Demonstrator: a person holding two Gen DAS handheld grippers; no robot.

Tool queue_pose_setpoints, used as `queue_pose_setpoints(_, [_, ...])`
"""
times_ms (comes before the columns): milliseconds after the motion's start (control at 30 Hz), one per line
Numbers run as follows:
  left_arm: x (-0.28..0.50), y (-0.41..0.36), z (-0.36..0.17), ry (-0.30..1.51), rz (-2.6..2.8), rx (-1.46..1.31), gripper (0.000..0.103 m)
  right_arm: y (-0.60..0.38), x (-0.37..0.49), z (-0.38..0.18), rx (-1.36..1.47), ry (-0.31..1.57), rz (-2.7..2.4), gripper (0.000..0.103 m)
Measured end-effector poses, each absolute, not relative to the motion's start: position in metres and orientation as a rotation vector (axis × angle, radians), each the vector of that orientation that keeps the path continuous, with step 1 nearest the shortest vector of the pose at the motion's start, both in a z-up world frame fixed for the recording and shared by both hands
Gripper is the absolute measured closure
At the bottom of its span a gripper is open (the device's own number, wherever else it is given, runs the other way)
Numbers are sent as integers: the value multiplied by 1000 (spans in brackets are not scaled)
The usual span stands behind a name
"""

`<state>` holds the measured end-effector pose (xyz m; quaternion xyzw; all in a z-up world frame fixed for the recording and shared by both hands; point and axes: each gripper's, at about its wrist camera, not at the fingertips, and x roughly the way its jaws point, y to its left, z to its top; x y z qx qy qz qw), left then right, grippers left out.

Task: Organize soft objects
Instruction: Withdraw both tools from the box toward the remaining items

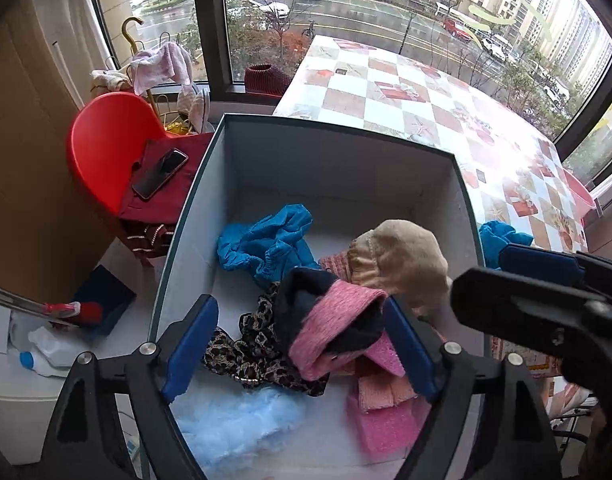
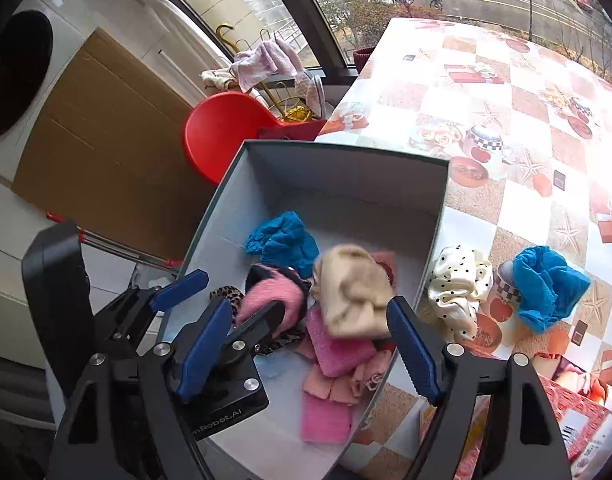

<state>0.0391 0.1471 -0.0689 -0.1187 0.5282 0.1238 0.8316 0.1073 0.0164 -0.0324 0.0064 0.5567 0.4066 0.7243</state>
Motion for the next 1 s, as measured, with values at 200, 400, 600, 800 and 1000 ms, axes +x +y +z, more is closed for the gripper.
queue_pose_setpoints(200, [41,146,-43,1082,249,-282,0,-20,119,-1,136,1212,918,22])
queue_pose_setpoints(400, [59,127,-4,1058,118,-308,0,-85,152,23,248,1162,837,5])
queue_pose_setpoints(600, [98,87,-3,1128,16,-299,0,-131,197,-21,314,1269,687,1])
queue_pose_setpoints(800, [120,64,-17,1195,-4,-302,0,-138,232,-85,305,1439,645,1])
queue_pose_setpoints(1000, [140,65,-29,1253,-2,-309,0,-107,251,-131,191,1584,687,1])
